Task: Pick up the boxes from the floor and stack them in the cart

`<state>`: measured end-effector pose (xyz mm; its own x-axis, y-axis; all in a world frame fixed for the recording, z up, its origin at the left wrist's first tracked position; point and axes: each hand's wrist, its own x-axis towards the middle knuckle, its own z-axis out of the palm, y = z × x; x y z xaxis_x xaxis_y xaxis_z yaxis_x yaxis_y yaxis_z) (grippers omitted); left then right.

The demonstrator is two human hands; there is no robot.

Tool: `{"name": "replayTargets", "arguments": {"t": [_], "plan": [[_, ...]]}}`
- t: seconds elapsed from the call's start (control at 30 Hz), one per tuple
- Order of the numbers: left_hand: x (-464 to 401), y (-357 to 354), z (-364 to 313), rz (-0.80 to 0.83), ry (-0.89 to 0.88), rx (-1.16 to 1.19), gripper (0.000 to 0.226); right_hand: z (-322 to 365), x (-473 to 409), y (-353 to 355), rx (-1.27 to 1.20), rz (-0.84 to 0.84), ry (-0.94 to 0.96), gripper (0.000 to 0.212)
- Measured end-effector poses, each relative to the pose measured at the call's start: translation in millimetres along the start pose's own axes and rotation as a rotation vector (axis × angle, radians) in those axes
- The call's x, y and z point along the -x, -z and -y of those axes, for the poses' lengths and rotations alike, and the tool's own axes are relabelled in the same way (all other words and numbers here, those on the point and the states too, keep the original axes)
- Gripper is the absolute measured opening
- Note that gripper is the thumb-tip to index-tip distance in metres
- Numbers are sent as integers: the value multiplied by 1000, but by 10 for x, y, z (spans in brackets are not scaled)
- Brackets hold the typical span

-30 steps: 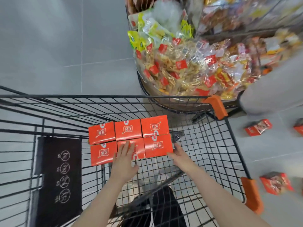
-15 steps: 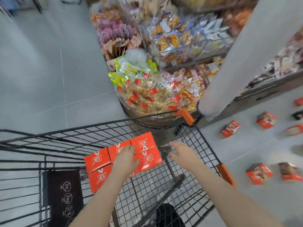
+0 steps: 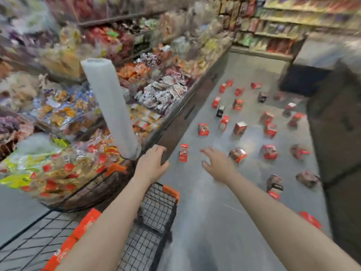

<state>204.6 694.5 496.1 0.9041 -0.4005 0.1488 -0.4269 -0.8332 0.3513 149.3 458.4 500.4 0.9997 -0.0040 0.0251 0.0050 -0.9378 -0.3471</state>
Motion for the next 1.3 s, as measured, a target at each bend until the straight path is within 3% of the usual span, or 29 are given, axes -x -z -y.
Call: {"name": "replayTargets", "arguments": {"t": [0.4,0.6,0.83,0.97,1.3], "plan": [[-1439,-493,-3468,-78,-396,193,41,-2602,930,2006,-27,-290,-312,46],[-1895,-657,-4769,-76,-532,235,47,-3570,1203,2753,-7,-411,-430,45],[-2598,-1212,-5585,-4,-645,241,45,-4497,1068,3070,41,-487,-496,44],[-3169,-1756,-5795,131,-700,272,42,-5052,845,3044,40,-492,-571,44],[-4123,-2830,-6522,353,-799,220,36,-6251,648,2781,-48,-387,-827,43]]}}
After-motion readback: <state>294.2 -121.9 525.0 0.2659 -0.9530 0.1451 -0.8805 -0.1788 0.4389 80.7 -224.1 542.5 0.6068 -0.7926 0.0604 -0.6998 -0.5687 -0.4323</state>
